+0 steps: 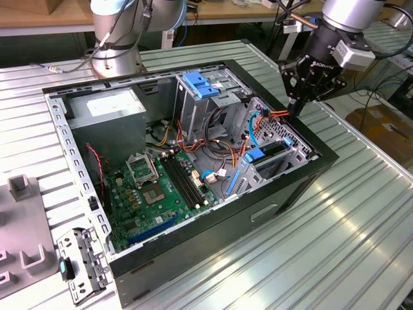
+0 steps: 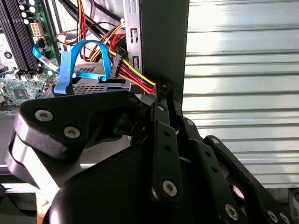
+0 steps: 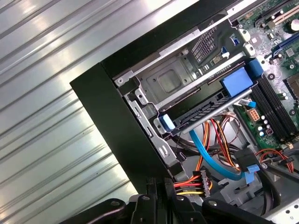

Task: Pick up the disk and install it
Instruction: 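Insert the first disk wire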

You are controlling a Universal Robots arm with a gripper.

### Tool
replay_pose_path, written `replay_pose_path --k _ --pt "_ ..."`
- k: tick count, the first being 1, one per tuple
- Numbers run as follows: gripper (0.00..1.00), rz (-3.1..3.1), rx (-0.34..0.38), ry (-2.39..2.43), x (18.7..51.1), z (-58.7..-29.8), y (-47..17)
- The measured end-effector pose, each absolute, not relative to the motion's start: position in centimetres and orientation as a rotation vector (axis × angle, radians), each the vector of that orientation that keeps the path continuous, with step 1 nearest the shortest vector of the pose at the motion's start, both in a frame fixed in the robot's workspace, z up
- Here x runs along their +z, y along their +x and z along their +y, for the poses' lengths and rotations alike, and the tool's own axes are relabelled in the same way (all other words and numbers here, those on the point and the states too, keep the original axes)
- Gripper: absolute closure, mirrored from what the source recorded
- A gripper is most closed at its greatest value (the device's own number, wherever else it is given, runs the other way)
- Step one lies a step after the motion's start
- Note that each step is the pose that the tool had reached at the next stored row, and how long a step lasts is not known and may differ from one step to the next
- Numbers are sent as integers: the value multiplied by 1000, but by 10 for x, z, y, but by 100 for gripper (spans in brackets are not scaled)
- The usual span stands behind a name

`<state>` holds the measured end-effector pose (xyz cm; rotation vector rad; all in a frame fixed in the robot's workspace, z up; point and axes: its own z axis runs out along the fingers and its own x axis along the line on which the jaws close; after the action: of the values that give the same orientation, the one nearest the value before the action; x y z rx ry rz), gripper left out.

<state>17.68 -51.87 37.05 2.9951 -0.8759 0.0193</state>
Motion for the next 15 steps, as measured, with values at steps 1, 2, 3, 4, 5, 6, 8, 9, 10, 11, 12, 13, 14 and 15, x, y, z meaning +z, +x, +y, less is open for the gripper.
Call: replay_pose_path --k 1,2,3,4,5,6,8,9,10,11,12,13,14,15 --pt "82 -876 19 2995 371 -519 177" --pt "82 -876 19 2995 371 -519 177" --pt "82 -876 19 2995 371 -519 177" --pt "82 -876 19 2995 371 -519 177" --pt "82 -876 19 2995 371 -519 177" --pt "82 -876 19 2995 371 -519 177" --pt "82 -876 19 2995 371 -519 177" --pt "82 -876 19 2995 371 -519 177" --pt "82 -876 19 2995 371 -519 177" --pt "82 -877 19 2995 371 -519 177" --pt "82 -881 19 2993 371 -519 176" --pt "82 -888 19 2991 371 -519 175" --pt "82 -895 19 2989 371 -519 174" --pt "82 -898 19 2988 371 -519 173"
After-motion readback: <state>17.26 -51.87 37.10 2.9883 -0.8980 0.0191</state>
